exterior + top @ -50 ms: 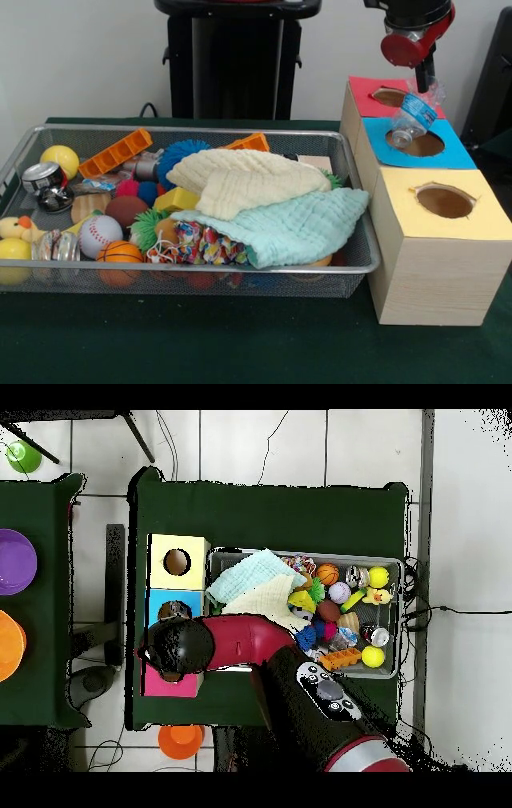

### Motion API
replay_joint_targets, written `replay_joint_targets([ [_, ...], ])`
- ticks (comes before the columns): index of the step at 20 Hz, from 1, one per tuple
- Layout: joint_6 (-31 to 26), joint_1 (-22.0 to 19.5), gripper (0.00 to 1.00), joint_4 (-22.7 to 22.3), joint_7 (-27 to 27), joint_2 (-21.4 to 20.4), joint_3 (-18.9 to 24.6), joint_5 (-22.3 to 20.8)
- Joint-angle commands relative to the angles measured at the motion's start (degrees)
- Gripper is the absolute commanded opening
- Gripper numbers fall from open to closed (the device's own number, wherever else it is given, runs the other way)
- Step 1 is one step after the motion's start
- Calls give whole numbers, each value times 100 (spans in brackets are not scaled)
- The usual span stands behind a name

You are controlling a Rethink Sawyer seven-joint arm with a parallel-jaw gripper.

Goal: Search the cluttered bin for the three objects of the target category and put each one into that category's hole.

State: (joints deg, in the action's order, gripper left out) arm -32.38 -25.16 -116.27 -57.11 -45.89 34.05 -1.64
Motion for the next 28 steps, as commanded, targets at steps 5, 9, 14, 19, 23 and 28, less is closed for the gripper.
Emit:
replay_joint_targets([
  [5, 298, -53, 0, -89, -1350, 156, -287, 247],
  [9, 301, -23, 0, -60, -1359, 163, -302, 244],
  [14, 319, -39, 0, -70, -1349, 163, -291, 249],
  [19, 333, -37, 100, -81, -1347, 161, -297, 234],
  [23, 354, -43, 100, -91, -1340, 163, -283, 233],
  [28, 351, -30, 100, -91, -1351, 162, -286, 237],
])
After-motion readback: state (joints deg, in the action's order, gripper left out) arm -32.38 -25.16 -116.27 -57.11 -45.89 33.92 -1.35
